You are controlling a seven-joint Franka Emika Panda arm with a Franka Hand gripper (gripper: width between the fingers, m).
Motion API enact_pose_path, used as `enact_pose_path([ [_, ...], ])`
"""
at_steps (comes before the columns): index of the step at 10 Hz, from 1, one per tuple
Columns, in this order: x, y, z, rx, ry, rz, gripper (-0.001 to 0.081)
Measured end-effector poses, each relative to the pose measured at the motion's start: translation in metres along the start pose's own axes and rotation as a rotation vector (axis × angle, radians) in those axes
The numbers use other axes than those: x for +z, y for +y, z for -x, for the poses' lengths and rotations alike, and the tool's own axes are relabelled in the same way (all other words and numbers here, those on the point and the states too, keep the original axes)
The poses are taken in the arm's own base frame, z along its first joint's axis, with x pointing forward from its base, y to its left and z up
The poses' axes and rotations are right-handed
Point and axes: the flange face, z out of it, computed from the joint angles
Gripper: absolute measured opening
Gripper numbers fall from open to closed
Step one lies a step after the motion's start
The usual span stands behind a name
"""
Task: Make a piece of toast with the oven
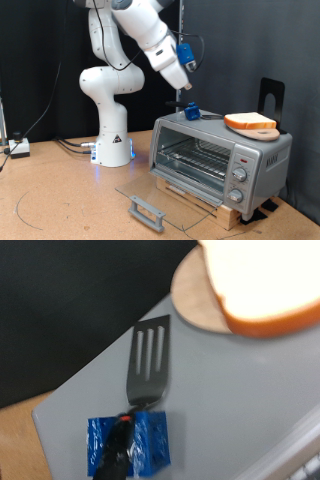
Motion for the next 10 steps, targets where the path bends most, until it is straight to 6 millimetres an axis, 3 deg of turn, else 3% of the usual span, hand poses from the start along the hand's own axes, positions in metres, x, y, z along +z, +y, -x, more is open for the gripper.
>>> enact_pose_path([
  [2, 0.009, -0.029, 0.002, -0.155, -0.051, 0.004, 0.0809],
  [4, 0.019, -0.058, 0.009, -0.203, -0.077, 0.021, 0.0809],
  [6, 0.019, -0.063, 0.014, -0.197, -0.081, 0.014, 0.0809],
  [8, 0.016, -0.059, 0.015, -0.204, 0.019, 0.120, 0.0809],
  [10, 0.012, -0.061, 0.039, -0.232, 0.060, 0.202, 0.0809],
])
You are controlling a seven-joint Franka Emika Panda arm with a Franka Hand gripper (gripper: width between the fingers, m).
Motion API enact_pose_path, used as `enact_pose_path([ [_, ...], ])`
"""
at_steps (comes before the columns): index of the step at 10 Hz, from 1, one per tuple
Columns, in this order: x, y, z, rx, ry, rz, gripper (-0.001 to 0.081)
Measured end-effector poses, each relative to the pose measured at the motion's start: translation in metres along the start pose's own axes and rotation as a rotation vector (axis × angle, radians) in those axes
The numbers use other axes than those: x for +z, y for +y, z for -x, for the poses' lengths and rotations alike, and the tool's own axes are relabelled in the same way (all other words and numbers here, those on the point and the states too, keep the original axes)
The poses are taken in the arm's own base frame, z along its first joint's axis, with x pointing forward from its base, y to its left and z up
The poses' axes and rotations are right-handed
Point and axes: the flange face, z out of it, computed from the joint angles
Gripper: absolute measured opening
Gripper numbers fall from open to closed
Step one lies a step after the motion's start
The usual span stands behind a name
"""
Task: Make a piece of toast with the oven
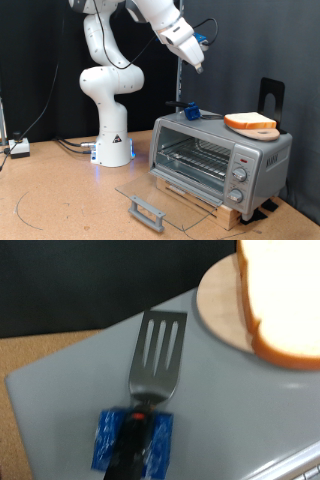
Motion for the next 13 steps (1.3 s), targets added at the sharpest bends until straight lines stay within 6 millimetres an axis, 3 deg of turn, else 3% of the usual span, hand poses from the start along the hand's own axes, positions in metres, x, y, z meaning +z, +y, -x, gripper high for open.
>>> enact_pose_path([
  [6, -0.028, -0.001, 0.071, 0.053, -0.015, -0.055, 0.0809],
  [8, -0.029, -0.001, 0.076, 0.053, -0.019, -0.077, 0.0809],
  [10, -0.022, 0.001, 0.074, 0.086, -0.009, -0.063, 0.0809],
  [13, 0.019, 0.009, 0.077, 0.141, -0.003, 0.062, 0.0809],
])
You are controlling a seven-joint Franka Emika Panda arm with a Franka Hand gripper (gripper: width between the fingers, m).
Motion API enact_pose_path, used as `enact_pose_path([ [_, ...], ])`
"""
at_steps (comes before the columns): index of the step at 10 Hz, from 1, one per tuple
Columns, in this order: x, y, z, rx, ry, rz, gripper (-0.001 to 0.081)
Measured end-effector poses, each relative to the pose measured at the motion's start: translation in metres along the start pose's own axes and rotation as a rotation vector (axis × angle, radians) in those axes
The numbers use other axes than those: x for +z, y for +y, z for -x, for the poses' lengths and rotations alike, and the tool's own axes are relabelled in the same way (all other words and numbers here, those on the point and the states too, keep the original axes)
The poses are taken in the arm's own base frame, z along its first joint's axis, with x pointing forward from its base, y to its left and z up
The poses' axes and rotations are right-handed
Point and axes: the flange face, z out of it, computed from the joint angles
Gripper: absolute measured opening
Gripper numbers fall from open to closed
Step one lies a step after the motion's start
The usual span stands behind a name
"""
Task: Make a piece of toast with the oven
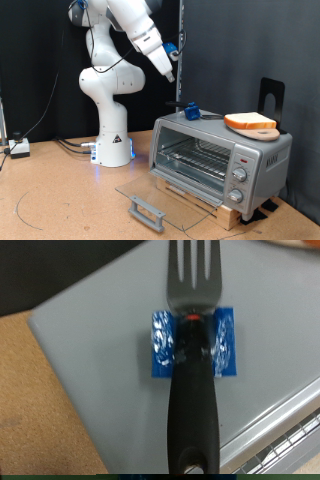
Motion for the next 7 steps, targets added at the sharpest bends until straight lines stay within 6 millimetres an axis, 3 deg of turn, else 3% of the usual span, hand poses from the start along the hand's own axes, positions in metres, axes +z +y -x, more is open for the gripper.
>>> enact_pose_path([
  [7, 0.066, -0.007, -0.020, -0.015, -0.052, 0.052, 0.0809],
])
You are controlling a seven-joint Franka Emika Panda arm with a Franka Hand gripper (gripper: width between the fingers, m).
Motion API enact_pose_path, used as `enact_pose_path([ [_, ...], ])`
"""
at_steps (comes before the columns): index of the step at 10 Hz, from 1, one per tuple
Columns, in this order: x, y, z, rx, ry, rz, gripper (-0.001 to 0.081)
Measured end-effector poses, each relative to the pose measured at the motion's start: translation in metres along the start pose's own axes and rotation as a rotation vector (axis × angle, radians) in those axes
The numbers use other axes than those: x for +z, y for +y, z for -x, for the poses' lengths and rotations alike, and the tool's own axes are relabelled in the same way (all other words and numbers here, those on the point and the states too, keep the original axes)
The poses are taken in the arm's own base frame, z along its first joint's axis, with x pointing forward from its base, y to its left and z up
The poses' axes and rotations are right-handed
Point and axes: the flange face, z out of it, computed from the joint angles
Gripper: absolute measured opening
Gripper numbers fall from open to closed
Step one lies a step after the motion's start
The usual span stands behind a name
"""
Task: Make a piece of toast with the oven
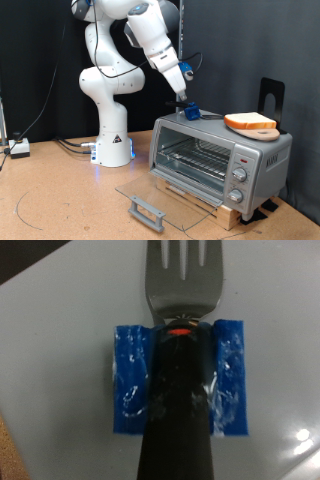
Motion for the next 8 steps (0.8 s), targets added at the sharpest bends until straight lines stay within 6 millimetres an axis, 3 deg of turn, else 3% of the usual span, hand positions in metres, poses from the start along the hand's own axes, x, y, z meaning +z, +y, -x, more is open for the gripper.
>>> enact_pose_path([
  [4, 0.037, -0.002, -0.012, -0.010, -0.021, 0.015, 0.0809],
  [8, 0.055, -0.007, -0.014, -0.044, -0.041, 0.001, 0.0809],
])
